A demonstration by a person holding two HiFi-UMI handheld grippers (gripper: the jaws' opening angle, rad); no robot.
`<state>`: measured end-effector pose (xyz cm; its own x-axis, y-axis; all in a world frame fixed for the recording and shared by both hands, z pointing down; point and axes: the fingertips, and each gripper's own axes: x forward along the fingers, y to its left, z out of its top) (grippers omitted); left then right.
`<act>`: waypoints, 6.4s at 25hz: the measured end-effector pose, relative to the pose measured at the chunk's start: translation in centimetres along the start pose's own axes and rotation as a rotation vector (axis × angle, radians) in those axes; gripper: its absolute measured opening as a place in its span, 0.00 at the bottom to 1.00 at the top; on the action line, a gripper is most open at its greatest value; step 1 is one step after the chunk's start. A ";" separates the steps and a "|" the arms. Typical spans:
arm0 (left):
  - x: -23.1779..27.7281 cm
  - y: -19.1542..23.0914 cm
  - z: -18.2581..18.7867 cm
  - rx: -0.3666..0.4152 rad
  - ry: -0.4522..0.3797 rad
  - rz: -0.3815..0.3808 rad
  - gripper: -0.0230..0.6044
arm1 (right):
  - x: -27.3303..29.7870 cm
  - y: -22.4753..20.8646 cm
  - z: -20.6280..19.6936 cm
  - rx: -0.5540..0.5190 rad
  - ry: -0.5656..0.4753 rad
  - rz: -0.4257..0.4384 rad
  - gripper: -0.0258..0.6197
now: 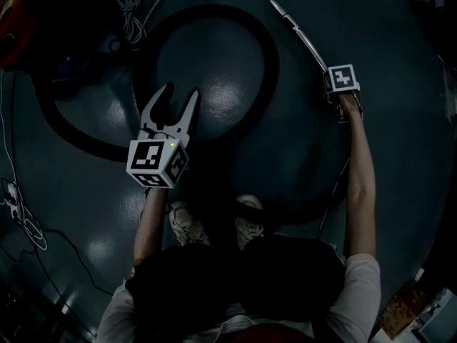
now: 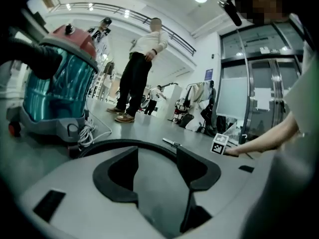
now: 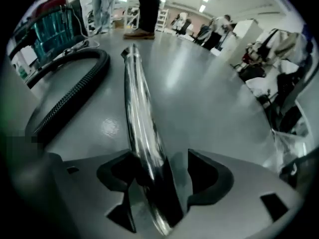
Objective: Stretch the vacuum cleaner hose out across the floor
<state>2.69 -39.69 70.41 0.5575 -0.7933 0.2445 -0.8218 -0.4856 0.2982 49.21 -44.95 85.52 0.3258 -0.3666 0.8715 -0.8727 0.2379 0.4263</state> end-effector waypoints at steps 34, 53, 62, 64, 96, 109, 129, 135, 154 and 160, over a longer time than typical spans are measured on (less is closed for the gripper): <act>-13.9 -1.5 -12.7 -0.067 0.259 0.213 0.39 | -29.9 44.4 -6.4 -0.785 -0.238 1.308 0.49; -10.3 0.0 -10.4 -0.191 0.171 0.152 0.39 | -29.1 45.0 -10.1 -0.611 -0.070 1.412 0.42; -5.1 3.0 -3.3 -0.117 0.035 0.158 0.39 | -27.8 42.0 7.6 0.052 -0.311 1.440 0.36; -5.6 2.8 -3.4 -0.155 0.018 0.155 0.39 | -26.8 41.0 11.1 0.117 -0.360 1.396 0.36; 3.3 -3.9 -8.5 -0.215 0.217 -0.078 0.39 | -26.8 28.3 32.5 0.657 -0.866 1.144 0.35; 2.1 -5.1 -5.9 -0.117 0.076 -0.100 0.37 | -28.6 23.1 29.6 0.490 -0.916 1.122 0.41; 2.0 2.3 4.1 -0.156 -0.110 -0.013 0.37 | -20.9 35.9 -0.3 -0.957 -0.241 0.972 0.41; 1.0 4.9 5.3 -0.289 -0.205 0.014 0.37 | -28.2 38.7 0.3 -0.587 -0.241 1.425 0.32; -1.6 2.9 0.3 0.029 -0.072 0.013 0.37 | -20.6 34.4 18.1 0.445 -0.264 1.185 0.32; 0.1 -2.9 -3.4 -0.019 0.031 -0.173 0.37 | -19.6 28.3 21.5 0.679 -0.367 1.116 0.32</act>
<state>5.55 -37.12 72.67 0.6940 -0.6866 0.2165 -0.7110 -0.6064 0.3560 10.35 -50.35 75.33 -0.6890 -0.5137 0.5113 -0.6460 0.1154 -0.7546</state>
